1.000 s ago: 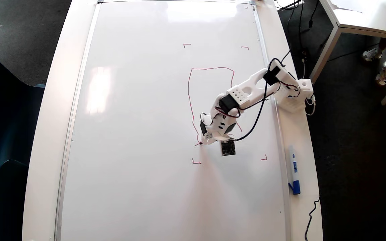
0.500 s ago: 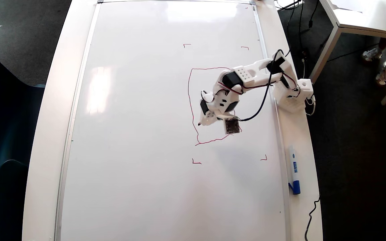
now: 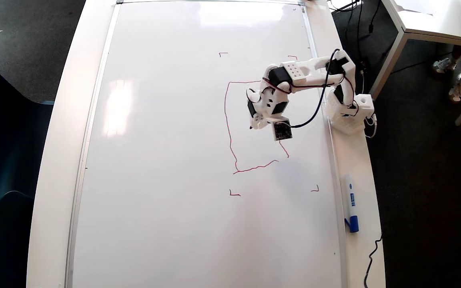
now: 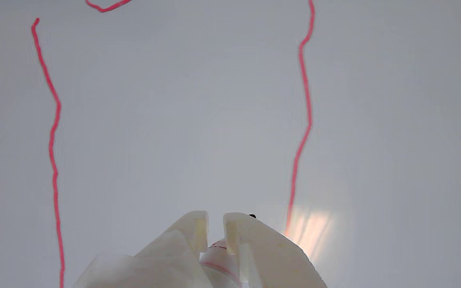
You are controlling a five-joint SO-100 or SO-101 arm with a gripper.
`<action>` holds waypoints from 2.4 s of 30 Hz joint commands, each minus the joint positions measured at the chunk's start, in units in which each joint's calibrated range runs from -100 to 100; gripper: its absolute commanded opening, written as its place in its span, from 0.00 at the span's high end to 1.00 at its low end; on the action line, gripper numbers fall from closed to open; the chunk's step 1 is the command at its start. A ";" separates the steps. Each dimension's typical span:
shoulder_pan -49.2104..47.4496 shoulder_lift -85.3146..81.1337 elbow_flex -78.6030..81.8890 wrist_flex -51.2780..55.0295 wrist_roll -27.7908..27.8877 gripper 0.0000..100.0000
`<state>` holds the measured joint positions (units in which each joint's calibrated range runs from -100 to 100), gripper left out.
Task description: Draw on a whiteboard a robot head using a pen attached to the gripper
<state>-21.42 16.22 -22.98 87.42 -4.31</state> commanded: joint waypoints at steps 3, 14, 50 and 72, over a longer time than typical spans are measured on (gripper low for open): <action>-0.79 -3.69 6.86 -7.22 0.18 0.99; -2.63 -0.83 13.67 -16.78 0.18 0.99; -2.78 9.31 8.04 -20.43 0.29 0.99; 2.52 -0.41 22.57 -17.82 4.63 0.99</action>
<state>-19.31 19.78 -3.61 69.34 0.13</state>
